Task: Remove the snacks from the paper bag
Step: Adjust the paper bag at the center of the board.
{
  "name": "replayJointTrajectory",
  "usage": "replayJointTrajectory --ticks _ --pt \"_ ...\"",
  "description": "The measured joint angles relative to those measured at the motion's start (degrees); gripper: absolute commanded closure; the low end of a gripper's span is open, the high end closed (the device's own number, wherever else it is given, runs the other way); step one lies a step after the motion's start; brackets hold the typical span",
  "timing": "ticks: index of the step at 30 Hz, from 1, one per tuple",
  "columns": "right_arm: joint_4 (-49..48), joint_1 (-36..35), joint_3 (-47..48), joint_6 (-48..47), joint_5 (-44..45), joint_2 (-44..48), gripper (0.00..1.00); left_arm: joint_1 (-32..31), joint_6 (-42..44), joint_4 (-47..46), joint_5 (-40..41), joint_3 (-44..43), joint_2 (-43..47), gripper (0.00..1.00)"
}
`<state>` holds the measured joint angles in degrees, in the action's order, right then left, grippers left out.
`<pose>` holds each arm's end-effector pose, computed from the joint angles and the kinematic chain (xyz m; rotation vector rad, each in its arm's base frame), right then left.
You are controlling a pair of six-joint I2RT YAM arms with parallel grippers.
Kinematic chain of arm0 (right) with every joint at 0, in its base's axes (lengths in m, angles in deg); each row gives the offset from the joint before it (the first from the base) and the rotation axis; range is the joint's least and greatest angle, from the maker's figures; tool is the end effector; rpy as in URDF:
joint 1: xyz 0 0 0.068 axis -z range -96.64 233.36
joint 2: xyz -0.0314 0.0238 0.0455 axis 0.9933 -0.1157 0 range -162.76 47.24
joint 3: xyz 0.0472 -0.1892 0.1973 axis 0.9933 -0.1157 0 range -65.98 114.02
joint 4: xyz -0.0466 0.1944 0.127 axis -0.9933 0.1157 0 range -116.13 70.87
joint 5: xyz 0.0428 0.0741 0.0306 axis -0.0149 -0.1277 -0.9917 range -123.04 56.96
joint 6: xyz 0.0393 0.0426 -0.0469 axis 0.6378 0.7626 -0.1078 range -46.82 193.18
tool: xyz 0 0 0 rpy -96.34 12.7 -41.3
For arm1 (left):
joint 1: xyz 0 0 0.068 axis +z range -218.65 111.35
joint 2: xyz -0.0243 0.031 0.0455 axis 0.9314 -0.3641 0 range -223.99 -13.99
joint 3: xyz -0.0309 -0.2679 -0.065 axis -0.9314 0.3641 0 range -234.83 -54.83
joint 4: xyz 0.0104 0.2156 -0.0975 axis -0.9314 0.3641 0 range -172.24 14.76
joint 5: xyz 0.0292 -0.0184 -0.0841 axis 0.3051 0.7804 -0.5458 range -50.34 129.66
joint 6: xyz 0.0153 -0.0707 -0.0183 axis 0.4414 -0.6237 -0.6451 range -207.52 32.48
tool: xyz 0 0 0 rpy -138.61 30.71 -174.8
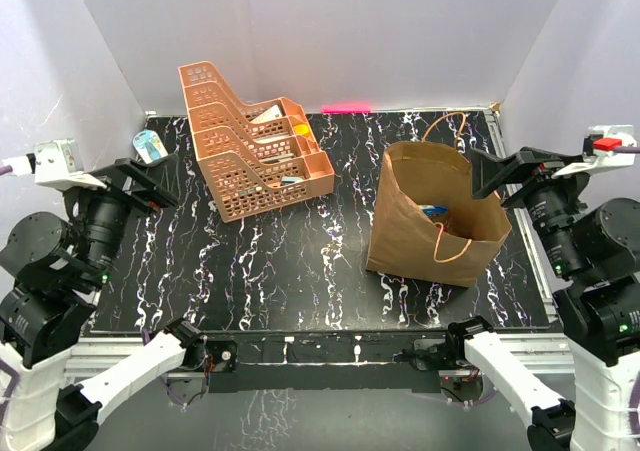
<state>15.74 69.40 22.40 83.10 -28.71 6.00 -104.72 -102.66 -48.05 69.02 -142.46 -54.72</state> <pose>0.0579 0.0096 0.5041 0.0093 1.4852 0.2816 0.0564 -0.0030 0.5177 -0.1856 1.3767 -0.4017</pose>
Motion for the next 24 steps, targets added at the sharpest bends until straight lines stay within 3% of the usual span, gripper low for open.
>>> replayJointTrajectory --ticks 15,24 --pt "9.7 4.9 -3.4 4.6 9.4 -0.2 0.02 9.0 -0.3 -16.1 -7.0 16.6 -1.9 0.02" --pt "12.2 7.0 -10.7 4.7 3.1 3.8 0.02 9.0 0.8 -29.2 -14.9 29.9 -6.6 0.02"
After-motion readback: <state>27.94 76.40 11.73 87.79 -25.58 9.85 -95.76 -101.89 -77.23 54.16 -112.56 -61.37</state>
